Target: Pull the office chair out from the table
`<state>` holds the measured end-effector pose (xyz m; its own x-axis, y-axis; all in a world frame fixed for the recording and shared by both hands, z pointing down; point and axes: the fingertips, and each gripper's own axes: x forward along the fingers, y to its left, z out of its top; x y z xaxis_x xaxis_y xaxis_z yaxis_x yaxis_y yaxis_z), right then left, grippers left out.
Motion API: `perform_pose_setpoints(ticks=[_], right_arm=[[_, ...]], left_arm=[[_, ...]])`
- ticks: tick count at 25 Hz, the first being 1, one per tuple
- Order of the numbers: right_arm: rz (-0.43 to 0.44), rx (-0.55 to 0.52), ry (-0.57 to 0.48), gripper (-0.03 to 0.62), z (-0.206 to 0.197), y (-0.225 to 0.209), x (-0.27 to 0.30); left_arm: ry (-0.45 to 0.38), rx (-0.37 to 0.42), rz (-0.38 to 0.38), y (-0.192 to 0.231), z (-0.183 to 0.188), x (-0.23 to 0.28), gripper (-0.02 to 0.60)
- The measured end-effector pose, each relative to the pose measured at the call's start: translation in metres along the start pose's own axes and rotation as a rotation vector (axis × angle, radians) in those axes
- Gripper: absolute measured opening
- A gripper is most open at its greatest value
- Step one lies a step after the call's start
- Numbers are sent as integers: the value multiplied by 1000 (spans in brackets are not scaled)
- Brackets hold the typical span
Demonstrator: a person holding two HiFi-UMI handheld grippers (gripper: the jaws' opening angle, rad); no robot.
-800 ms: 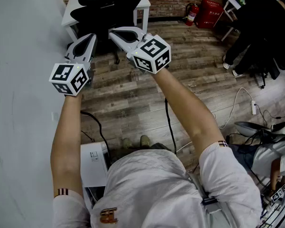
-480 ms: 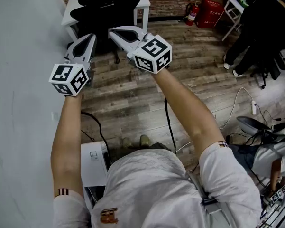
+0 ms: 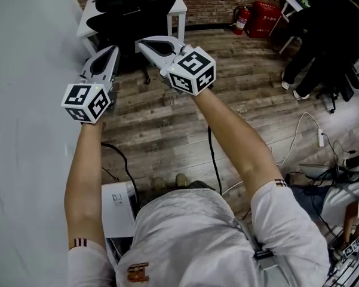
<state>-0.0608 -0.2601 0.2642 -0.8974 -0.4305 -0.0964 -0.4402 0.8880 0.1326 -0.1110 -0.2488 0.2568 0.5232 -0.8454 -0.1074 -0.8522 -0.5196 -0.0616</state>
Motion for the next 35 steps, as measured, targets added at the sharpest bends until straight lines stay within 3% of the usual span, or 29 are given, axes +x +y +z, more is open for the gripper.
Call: perform_pose_setpoints(ticks=[17,35], right_arm=[[30,-29,-3,0,-3,-54,8],[-21,-11,18,2,-53,-165,137]], left_arm=[[-5,28,45,22,-3,41,0],[-8,24,39,182,-42,119,0]])
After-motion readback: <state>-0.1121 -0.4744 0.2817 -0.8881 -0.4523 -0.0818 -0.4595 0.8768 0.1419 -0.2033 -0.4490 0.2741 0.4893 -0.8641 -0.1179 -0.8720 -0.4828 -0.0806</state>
